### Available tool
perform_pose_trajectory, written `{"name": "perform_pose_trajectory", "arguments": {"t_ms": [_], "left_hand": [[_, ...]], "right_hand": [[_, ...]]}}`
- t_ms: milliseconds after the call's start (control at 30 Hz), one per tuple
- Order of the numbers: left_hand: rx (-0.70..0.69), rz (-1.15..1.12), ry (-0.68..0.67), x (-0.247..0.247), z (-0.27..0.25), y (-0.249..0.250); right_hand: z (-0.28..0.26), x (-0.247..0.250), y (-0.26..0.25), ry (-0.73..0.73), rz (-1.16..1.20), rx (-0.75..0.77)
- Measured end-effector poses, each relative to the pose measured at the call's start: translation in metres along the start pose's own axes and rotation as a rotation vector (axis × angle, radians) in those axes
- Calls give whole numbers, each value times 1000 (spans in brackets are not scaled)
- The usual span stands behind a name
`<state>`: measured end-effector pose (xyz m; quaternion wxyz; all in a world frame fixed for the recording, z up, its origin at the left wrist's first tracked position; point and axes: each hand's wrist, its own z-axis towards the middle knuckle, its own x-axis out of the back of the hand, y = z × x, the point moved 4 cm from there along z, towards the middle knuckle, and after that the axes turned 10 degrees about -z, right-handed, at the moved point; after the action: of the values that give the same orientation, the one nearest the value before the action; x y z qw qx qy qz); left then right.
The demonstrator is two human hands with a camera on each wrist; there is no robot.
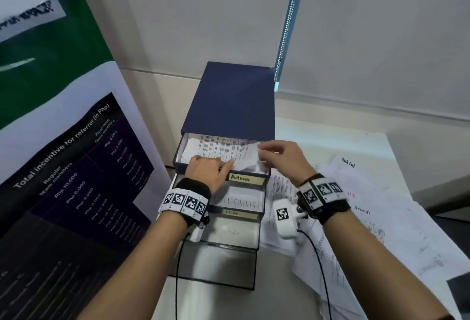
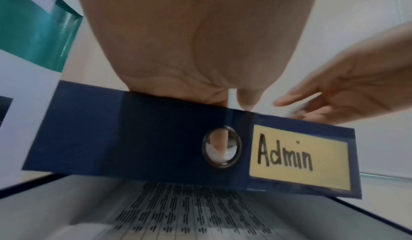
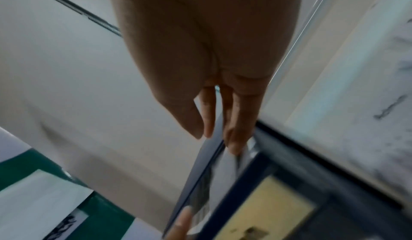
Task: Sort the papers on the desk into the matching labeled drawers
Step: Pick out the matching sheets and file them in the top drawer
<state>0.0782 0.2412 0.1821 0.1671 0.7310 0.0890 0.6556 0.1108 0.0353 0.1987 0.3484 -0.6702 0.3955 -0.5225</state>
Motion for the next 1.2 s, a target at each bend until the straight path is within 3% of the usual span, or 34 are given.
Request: {"name": "perform_pose_trajectory", "arguments": {"t_ms": [67,133,200,300,400,467,567,633,700,800,867,1000,1133,1200], "left_hand": [[29,57,3,1,6,5],[73,78,-10,-1,11,9],[75,83,-1,-4,14,18],[-65,-40,118,-8,17,49],[-310,-309,267,-8,7,109],[-432,-456,236,-19,-4,151],[-458,-567,-35,-72,-10,197],[-344,-568,-247,-123,-10,209],[-158,-540,-423,-176,-11,209],[99,-522,-566,-238,-21,203],[227,-557,-577,-264,-28,200],[328,-656,-428,-291,-34,199],[446,-819,-377,-302,-38,203],[469,-800,-338,-306,-40,205]], "right_hand": [[-15,32,28,153,-15,5],[-29,69,80,290,-298,-60],[-49,103,147,277,-677,-327],[-93,143,271,173,-863,-904],[-130,158,351,76,-906,-1113],[-146,159,360,129,-892,-1097],[-158,162,353,222,-735,-1064],[-160,165,352,264,-607,-990],[-162,166,343,291,-621,-856],[-161,162,335,314,-683,-597],[-162,163,337,270,-608,-505],[-168,177,349,128,-282,-535],[-172,185,372,-73,-340,-668],[-172,190,369,-4,-369,-645]]}}
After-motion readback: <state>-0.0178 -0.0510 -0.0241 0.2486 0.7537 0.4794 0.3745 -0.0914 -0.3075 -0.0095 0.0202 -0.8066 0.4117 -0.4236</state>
